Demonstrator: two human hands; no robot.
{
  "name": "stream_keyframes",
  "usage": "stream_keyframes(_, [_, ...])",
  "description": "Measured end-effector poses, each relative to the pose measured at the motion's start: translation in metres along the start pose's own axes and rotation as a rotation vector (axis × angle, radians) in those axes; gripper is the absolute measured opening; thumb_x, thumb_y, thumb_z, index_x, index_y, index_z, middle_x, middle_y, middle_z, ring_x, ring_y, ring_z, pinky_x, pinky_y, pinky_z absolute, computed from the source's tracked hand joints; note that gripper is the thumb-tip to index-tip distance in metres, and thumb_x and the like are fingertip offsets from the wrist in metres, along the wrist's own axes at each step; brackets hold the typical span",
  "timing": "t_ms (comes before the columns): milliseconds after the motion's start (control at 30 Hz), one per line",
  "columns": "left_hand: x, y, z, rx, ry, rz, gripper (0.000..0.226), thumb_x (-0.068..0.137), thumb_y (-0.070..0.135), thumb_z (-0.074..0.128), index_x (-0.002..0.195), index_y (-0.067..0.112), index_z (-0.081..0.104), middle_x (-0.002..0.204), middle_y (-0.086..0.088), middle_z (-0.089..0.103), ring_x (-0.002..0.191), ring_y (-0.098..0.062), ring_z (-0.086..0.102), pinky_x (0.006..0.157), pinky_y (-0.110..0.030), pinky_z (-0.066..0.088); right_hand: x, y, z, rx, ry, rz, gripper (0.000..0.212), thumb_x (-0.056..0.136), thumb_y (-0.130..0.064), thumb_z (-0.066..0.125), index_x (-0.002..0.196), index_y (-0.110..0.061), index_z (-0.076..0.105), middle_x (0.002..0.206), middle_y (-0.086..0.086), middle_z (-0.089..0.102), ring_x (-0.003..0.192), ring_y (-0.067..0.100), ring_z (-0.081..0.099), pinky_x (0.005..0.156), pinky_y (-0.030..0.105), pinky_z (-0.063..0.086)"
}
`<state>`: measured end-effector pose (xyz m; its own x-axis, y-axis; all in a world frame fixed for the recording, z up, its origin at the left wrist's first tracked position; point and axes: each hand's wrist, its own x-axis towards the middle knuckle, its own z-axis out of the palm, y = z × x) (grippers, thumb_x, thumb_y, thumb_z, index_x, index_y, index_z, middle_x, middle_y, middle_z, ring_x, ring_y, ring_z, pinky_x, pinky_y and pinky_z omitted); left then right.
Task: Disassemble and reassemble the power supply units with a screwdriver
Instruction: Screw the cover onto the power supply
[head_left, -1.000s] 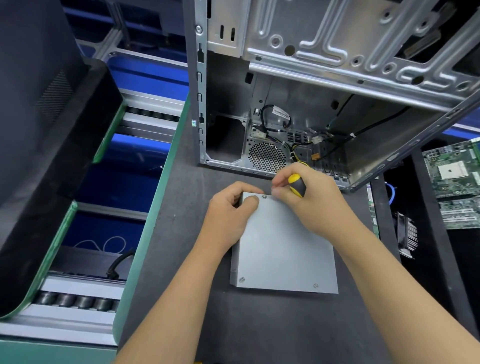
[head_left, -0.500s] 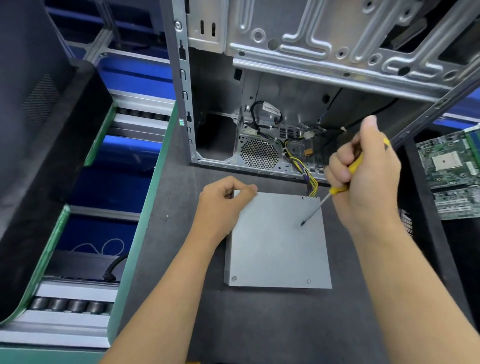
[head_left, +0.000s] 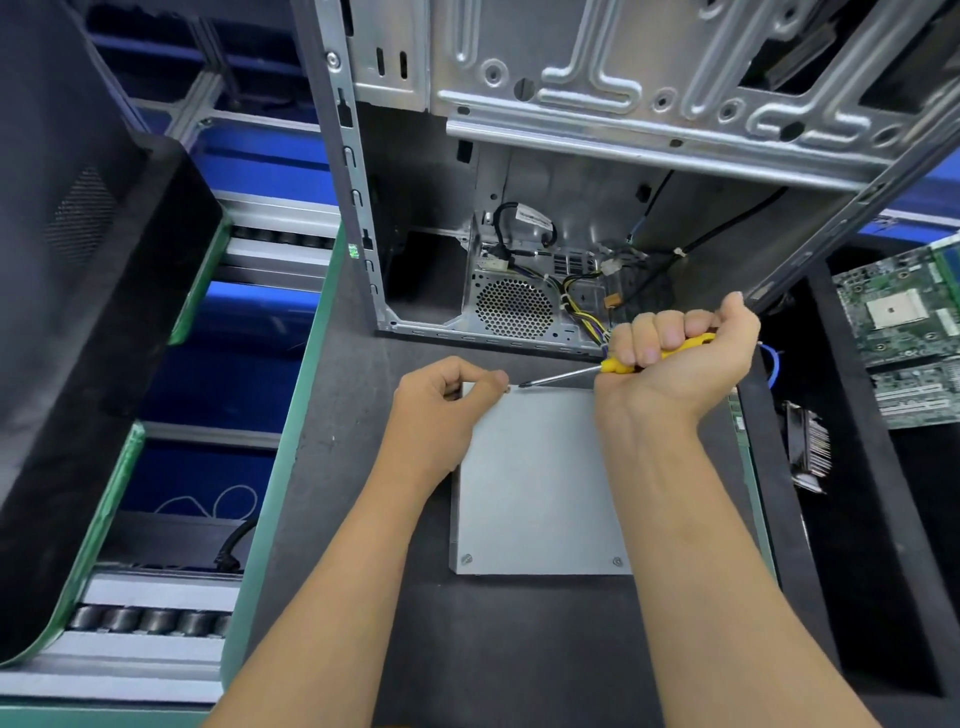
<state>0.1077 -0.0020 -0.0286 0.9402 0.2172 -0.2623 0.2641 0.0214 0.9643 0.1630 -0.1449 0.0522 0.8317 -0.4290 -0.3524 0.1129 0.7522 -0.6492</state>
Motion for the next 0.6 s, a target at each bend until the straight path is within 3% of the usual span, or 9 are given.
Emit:
stream_keyframes(267, [0.000, 0.000, -0.001, 0.022, -0.001, 0.004, 0.017, 0.088, 0.031, 0.074, 0.072, 0.026, 0.074, 0.077, -0.022, 0.062, 0.067, -0.019, 0.048, 0.061, -0.034, 0.040, -0.002, 0.012, -0.005, 0.045, 0.074, 0.011, 0.041, 0.095, -0.027, 0.039, 0.056, -0.020, 0.030, 0.050, -0.004, 0.023, 0.040, 0.015, 0.018, 0.040, 0.022, 0.018])
stream_keyframes(400, [-0.001, -0.001, 0.000, 0.005, -0.002, 0.002, 0.017, 0.088, 0.030, 0.074, 0.072, 0.024, 0.074, 0.087, -0.025, 0.066, 0.071, -0.021, 0.053, 0.064, -0.036, 0.043, -0.004, 0.010, -0.006, 0.041, 0.096, 0.024, 0.040, 0.095, -0.027, 0.038, 0.057, -0.020, 0.029, 0.051, -0.004, 0.023, 0.041, 0.016, 0.018, 0.042, 0.024, 0.016])
stream_keyframes(600, [0.000, -0.001, 0.000, -0.002, -0.006, -0.003, 0.018, 0.088, 0.029, 0.074, 0.071, 0.023, 0.073, 0.092, -0.024, 0.069, 0.075, -0.022, 0.056, 0.067, -0.038, 0.046, -0.013, 0.002, -0.002, -0.150, 0.134, 0.109, 0.042, 0.099, -0.041, 0.039, 0.064, -0.021, 0.030, 0.055, -0.005, 0.030, 0.036, 0.008, 0.029, 0.039, 0.022, 0.025])
